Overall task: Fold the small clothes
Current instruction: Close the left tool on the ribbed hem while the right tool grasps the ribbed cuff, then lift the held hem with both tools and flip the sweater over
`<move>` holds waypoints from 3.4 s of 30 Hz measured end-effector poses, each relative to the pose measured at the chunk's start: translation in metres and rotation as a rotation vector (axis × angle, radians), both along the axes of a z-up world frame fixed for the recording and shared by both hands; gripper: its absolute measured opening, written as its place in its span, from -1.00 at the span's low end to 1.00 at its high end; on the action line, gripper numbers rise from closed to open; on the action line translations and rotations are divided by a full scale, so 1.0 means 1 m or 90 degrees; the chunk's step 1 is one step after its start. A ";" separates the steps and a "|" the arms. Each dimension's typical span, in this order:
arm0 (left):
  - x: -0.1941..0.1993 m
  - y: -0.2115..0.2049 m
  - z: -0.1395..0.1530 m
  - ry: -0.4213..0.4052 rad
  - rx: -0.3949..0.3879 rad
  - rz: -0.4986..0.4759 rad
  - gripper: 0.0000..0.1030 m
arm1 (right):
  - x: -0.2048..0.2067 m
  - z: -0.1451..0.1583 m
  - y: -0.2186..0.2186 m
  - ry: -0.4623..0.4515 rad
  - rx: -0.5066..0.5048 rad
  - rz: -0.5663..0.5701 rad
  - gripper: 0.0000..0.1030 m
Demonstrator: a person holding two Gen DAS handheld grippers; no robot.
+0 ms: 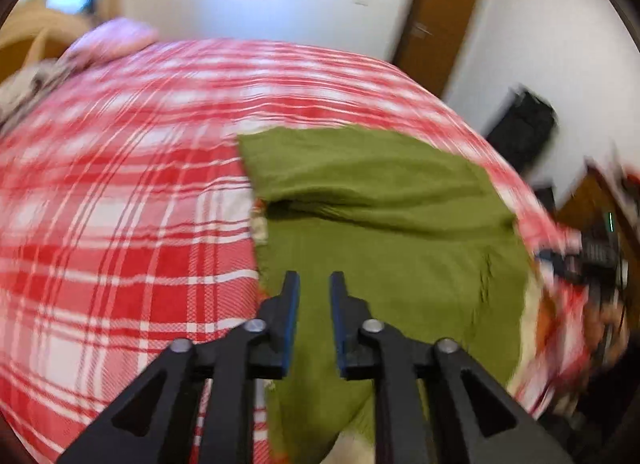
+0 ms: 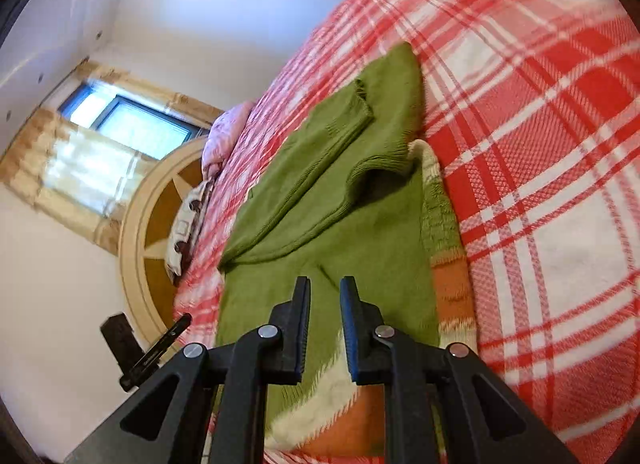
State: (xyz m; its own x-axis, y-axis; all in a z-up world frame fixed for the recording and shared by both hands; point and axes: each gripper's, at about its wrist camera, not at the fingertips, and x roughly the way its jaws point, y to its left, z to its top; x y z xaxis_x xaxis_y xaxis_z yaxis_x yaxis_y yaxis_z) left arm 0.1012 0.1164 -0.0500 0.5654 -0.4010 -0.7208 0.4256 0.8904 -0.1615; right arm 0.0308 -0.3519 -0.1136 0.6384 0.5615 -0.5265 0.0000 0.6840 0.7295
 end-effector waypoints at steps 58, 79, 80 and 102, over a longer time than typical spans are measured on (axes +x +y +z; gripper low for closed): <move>-0.019 -0.018 0.008 -0.047 -0.034 -0.010 -0.72 | 0.029 0.095 0.089 -0.203 -0.459 0.045 -0.81; 0.117 -0.038 0.034 -0.075 -0.052 0.132 -0.73 | 0.149 0.116 0.070 -0.220 -0.505 -0.055 -0.81; 0.126 -0.041 0.034 -0.076 -0.051 0.136 -0.73 | 0.156 0.114 0.068 -0.218 -0.506 -0.060 -0.81; 0.247 -0.067 -0.060 0.031 0.021 0.252 -0.61 | 0.281 -0.003 0.041 0.010 -0.569 -0.086 -0.66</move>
State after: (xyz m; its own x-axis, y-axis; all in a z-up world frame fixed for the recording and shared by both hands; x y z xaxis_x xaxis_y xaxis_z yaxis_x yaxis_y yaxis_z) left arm 0.3483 0.0493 -0.1100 0.6364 -0.1354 -0.7594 0.0415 0.9891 -0.1415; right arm 0.3117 -0.3113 -0.1170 0.6588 -0.1402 -0.7391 0.1269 0.9891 -0.0745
